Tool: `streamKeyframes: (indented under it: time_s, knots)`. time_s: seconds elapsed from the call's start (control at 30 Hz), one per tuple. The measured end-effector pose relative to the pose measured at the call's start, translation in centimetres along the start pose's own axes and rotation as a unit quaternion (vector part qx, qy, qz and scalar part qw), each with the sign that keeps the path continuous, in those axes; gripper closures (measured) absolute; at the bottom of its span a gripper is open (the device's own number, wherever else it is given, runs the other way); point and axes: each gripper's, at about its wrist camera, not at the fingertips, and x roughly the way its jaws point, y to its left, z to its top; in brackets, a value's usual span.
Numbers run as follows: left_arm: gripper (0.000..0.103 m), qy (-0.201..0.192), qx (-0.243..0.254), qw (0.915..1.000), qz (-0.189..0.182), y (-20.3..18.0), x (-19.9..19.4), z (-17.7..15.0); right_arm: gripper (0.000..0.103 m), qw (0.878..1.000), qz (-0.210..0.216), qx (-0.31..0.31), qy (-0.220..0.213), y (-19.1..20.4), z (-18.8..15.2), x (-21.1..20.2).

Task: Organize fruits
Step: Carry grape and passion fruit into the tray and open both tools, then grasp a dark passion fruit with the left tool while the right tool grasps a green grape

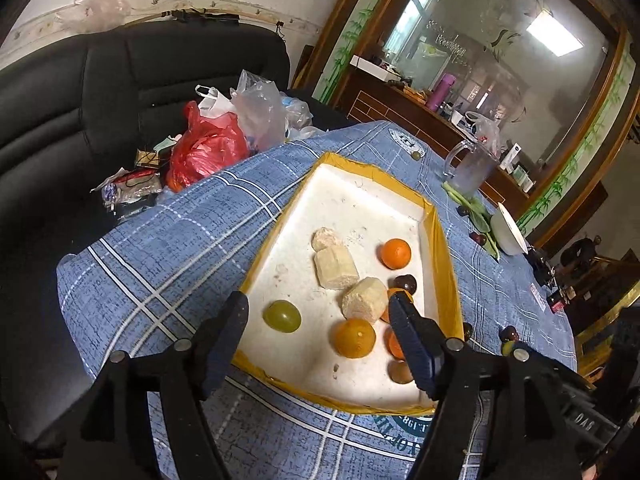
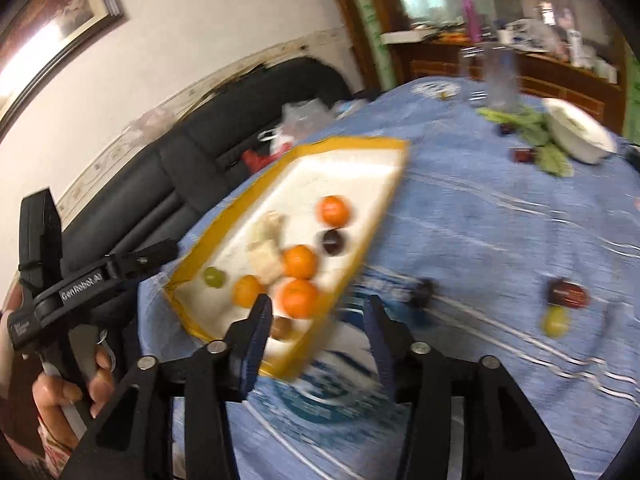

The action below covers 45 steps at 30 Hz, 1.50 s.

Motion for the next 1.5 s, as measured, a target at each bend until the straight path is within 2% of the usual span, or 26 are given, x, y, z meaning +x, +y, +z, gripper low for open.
streamKeyframes:
  time_s: [0.13, 0.27, 0.4, 0.53, 0.7, 0.87, 0.9, 0.93, 1.0, 1.03, 1.13, 1.43, 1.5]
  knots:
    - [0.031, 0.008, 0.018, 0.9998, -0.009, -1.7, 0.3, -0.6, 0.047, 0.998, -0.056, 0.029, -0.013, -5.1, -1.1, -3.1]
    - [0.031, 0.020, 0.067, 0.9972, -0.027, -5.5, 0.8, -1.7, 0.047, 0.993, -0.092, 0.066, -0.015, -9.5, -2.4, -5.0]
    - [0.030, 0.033, 0.118, 0.9916, -0.042, -9.2, 1.6, -2.8, 0.047, 0.989, -0.107, 0.096, -0.018, -12.5, -3.2, -6.0]
    - [0.030, 0.057, 0.171, 0.9818, -0.059, -13.2, 3.0, -4.6, 0.047, 0.988, -0.106, 0.115, -0.017, -14.2, -3.6, -5.9]
    - [0.030, 0.069, 0.236, 0.9664, -0.075, -16.6, 4.4, -6.5, 0.047, 0.988, -0.105, 0.113, -0.008, -14.8, -3.6, -4.9]
    - [0.030, 0.067, 0.259, 0.9597, -0.086, -17.9, 5.9, -6.4, 0.048, 0.989, -0.113, 0.096, -0.001, -14.5, -3.1, -4.0]
    - [0.033, 0.070, 0.260, 0.9589, -0.091, -18.1, 6.3, -6.3, 0.048, 0.989, -0.114, 0.092, -0.001, -14.5, -2.8, -3.7]
    - [0.046, 0.076, 0.258, 0.9585, -0.094, -18.2, 6.8, -6.2, 0.048, 0.989, -0.116, 0.087, 0.000, -14.4, -2.5, -3.2]
    - [0.062, 0.086, 0.261, 0.9571, -0.093, -18.5, 7.5, -6.1, 0.048, 0.989, -0.120, 0.081, 0.005, -14.3, -2.0, -2.3]
    - [0.063, 0.087, 0.263, 0.9565, -0.093, -18.6, 7.7, -6.1, 0.048, 0.989, -0.124, 0.077, 0.010, -14.3, -1.8, -1.7]
    - [0.063, 0.085, 0.271, 0.9546, -0.092, -18.9, 8.2, -6.1, 0.048, 0.989, -0.135, 0.063, 0.022, -14.2, -1.5, -0.2]
    - [0.063, 0.104, 0.285, 0.9504, -0.069, -20.7, 11.6, -6.0, 0.064, 0.988, -0.145, 0.038, 0.032, -13.9, -1.6, 1.7]
    - [0.063, 0.097, 0.298, 0.9485, -0.048, -21.2, 12.1, -6.1, 0.066, 0.988, -0.146, 0.036, 0.030, -14.0, -1.6, 1.7]
